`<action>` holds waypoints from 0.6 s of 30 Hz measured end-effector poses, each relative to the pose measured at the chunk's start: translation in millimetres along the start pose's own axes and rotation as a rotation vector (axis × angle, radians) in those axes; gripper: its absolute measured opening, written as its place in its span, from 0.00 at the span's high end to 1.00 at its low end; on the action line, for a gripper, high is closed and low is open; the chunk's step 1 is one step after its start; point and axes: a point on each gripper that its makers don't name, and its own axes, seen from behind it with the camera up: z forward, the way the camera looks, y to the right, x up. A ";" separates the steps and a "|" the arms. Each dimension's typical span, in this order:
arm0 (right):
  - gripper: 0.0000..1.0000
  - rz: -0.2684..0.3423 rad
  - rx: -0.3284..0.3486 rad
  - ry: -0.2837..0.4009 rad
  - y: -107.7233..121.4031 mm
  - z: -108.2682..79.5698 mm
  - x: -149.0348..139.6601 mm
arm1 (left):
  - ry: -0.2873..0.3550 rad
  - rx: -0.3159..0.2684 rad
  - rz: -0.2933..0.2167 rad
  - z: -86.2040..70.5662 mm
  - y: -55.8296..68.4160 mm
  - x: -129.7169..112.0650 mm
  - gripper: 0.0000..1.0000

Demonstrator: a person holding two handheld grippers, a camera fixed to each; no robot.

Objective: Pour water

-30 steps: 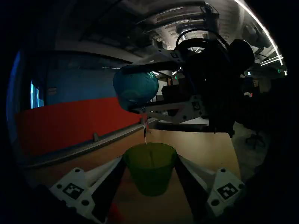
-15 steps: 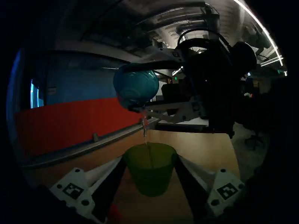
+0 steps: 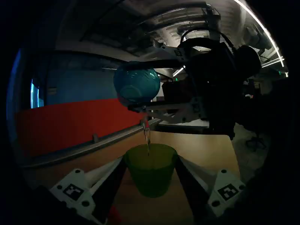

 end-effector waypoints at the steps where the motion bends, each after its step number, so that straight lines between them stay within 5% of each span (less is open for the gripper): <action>1: 0.09 -0.003 0.000 0.000 0.2 0.0 0.0 | 0.001 0.000 0.000 0.0 0.3 0.5 0.12; 18: 0.09 -0.061 -0.006 0.002 4.9 1.3 1.4 | 0.009 0.000 -0.003 0.2 0.7 3.6 0.12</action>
